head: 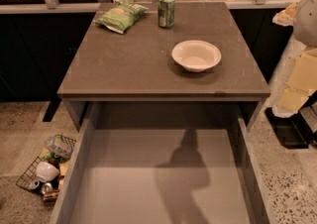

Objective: Place green can into top drawer

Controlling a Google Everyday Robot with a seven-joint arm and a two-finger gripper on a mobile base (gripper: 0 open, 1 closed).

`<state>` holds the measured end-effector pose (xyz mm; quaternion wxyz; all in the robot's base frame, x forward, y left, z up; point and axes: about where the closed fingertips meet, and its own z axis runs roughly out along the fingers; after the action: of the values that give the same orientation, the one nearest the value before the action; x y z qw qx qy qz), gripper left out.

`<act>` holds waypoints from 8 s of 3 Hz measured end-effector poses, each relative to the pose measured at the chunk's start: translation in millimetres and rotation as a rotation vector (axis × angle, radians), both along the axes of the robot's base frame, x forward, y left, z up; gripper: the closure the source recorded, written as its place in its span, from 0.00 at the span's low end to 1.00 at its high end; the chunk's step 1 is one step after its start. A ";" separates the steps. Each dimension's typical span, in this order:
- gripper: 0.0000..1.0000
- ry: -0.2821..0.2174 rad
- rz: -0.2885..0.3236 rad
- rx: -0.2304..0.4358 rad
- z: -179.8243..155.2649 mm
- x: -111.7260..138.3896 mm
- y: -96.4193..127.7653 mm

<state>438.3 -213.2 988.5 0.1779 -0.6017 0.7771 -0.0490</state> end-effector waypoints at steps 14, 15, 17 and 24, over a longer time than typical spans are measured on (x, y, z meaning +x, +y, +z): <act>0.00 -0.624 -0.540 0.970 -53.8 426.6 97.8; 0.00 -0.635 -0.553 1.026 -62.9 455.0 104.9; 0.00 -0.618 -0.538 1.035 -69.4 466.8 112.7; 0.65 -0.498 -0.432 1.110 -99.5 521.0 170.2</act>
Offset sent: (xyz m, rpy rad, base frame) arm 0.0045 -0.0091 0.0010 0.0191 -0.0120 -0.0536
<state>959.3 -43.0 889.0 0.6238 -0.2211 0.7259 0.1872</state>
